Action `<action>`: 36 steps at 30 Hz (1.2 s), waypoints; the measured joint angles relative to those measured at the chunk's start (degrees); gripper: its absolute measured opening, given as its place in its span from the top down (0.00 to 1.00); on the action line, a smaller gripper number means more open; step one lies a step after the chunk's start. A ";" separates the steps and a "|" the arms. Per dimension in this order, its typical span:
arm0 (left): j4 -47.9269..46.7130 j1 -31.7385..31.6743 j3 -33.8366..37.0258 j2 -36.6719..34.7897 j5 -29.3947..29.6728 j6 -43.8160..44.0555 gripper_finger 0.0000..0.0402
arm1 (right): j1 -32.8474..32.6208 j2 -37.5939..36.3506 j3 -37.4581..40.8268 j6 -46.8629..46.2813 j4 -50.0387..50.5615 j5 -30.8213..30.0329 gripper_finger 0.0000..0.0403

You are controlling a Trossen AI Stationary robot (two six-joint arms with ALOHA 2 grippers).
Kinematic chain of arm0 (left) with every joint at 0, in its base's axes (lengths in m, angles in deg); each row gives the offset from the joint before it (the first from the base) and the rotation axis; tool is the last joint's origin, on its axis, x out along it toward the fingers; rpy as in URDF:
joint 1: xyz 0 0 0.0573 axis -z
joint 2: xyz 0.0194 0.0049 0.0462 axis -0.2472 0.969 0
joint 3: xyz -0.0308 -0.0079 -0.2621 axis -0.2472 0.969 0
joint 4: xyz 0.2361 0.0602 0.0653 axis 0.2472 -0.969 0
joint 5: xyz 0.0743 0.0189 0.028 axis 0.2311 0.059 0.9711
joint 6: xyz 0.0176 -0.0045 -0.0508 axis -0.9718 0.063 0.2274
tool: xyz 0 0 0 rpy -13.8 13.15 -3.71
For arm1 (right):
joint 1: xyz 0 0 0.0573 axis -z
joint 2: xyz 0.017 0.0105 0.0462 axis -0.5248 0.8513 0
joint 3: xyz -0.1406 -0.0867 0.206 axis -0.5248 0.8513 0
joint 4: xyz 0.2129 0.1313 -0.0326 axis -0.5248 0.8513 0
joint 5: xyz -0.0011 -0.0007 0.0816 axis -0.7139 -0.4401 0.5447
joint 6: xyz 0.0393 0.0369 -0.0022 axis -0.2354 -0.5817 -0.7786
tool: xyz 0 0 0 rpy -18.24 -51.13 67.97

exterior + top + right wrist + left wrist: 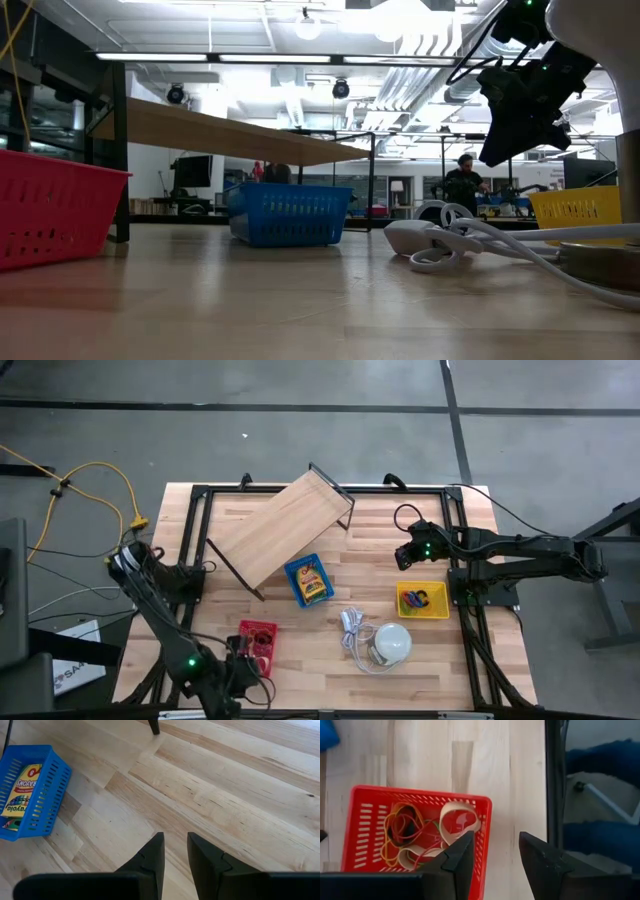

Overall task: Pick & Place Office Desk Supplies
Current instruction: Put the red bin with sorted rubber bands on the shelf

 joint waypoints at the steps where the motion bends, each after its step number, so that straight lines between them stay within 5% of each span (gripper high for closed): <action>1: -0.08 0.09 0.00 0.55 -0.17 -0.01 0.63 | 0.00 0.00 0.00 0.00 -0.01 0.01 0.82; 36: -0.55 0.14 0.39 12.40 -4.53 2.78 0.63 | 0.00 0.00 0.00 0.00 -0.01 0.00 0.82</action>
